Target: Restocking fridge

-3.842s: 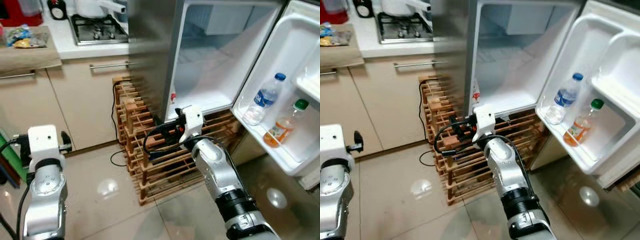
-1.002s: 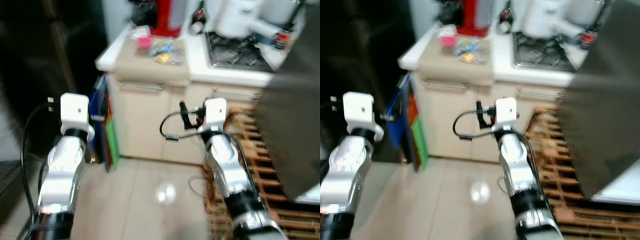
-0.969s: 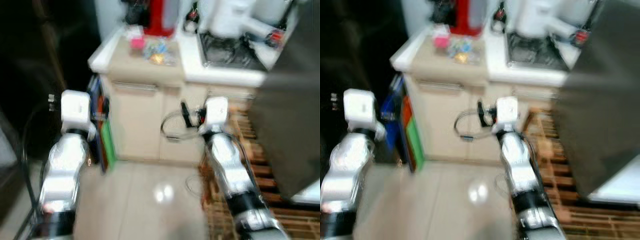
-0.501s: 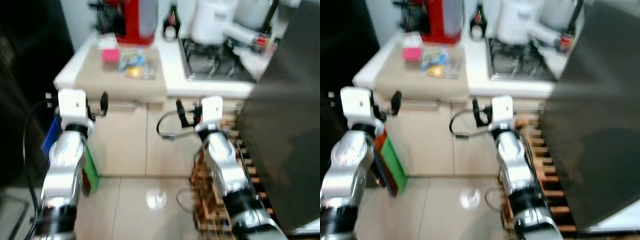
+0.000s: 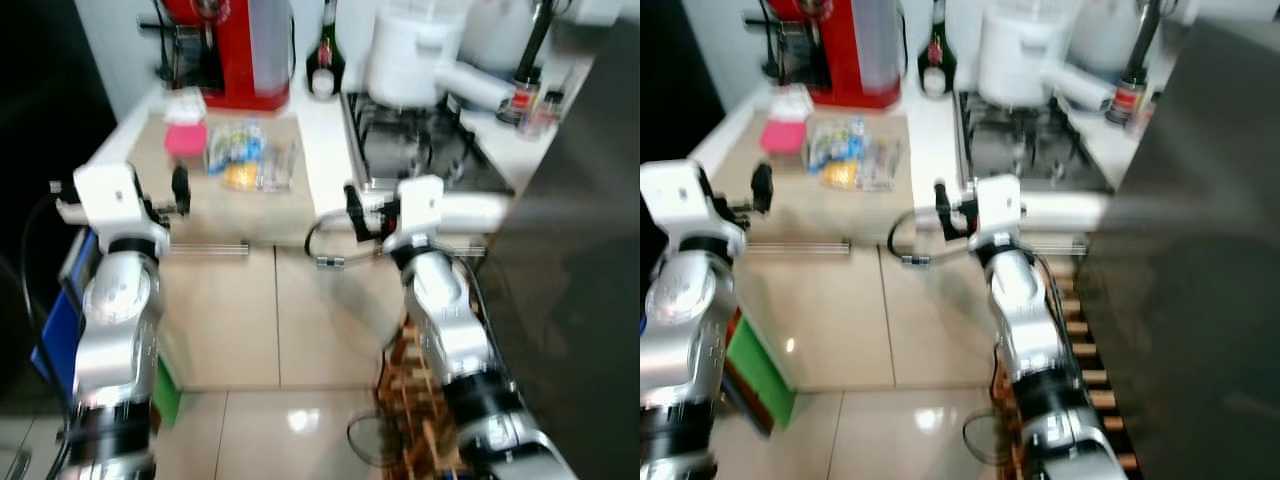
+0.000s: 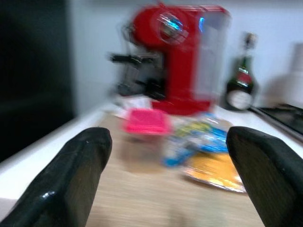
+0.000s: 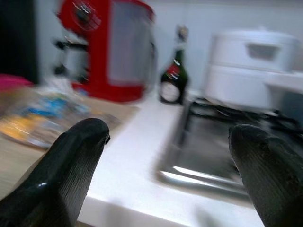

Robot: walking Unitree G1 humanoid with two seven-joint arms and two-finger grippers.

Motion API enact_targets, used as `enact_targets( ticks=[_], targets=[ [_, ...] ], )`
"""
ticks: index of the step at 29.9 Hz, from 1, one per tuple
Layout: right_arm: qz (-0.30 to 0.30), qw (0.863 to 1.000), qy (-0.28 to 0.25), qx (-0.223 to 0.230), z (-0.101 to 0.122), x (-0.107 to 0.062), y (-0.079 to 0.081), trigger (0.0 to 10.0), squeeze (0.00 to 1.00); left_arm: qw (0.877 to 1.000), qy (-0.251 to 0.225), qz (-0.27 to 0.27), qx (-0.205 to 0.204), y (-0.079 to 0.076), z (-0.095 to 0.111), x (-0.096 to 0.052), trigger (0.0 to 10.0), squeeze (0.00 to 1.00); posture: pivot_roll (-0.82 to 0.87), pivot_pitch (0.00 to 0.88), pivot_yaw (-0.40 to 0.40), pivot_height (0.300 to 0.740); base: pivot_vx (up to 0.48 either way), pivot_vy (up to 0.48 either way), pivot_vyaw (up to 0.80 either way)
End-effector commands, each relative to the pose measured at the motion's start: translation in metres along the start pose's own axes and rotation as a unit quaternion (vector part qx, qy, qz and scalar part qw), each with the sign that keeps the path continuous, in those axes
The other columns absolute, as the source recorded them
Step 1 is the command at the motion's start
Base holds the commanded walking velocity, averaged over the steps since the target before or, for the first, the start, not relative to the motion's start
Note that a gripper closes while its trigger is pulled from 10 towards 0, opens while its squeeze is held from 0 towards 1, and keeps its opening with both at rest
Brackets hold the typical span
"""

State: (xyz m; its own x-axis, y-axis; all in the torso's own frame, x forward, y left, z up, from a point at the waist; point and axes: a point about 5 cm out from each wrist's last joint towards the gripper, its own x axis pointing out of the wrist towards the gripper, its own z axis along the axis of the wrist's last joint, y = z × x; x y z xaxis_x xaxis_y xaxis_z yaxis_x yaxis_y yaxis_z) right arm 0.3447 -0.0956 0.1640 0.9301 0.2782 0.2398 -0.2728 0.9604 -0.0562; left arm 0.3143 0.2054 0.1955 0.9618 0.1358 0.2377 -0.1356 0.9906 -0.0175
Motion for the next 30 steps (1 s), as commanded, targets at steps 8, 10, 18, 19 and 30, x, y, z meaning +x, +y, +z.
enact_targets(
  ticks=[8, 10, 18, 19, 30],
  targets=[
    [-0.003, 1.000, -0.009, 0.002, 0.006, 0.002, -0.001, 10.0, 0.04, 0.999, -0.020, -0.014, 0.034, -0.003, 0.018, 0.011, 10.0, 0.00, -0.02, 0.000, -0.021, 0.740, 0.161, 0.179, 0.00],
    [-0.004, 1.000, -0.011, 0.003, 0.007, 0.002, -0.002, 10.0, 0.04, 0.999, -0.026, -0.014, 0.035, -0.002, 0.023, 0.014, 10.0, 0.00, -0.02, 0.000, -0.021, 0.740, 0.000, 0.000, 0.00],
    [-0.005, 1.000, -0.014, 0.004, 0.008, 0.001, -0.001, 10.0, 0.04, 0.997, -0.032, -0.037, 0.051, -0.014, 0.031, 0.028, 10.0, 0.00, -0.02, 0.000, -0.017, 0.740, 0.000, 0.000, 0.00],
    [-0.007, 1.000, -0.015, 0.004, 0.008, 0.000, -0.002, 10.0, 0.04, 0.997, -0.033, -0.044, 0.050, -0.017, 0.032, 0.028, 10.0, 0.00, -0.03, 0.000, -0.013, 0.740, 0.000, 0.000, 0.00],
    [-0.037, 0.999, -0.002, 0.007, 0.003, -0.008, -0.015, 10.0, 0.04, 0.997, 0.059, -0.030, 0.048, -0.019, -0.005, 0.010, 10.0, 0.00, -0.04, 0.000, -0.003, 0.740, 0.000, 0.000, 0.00]
  ],
)
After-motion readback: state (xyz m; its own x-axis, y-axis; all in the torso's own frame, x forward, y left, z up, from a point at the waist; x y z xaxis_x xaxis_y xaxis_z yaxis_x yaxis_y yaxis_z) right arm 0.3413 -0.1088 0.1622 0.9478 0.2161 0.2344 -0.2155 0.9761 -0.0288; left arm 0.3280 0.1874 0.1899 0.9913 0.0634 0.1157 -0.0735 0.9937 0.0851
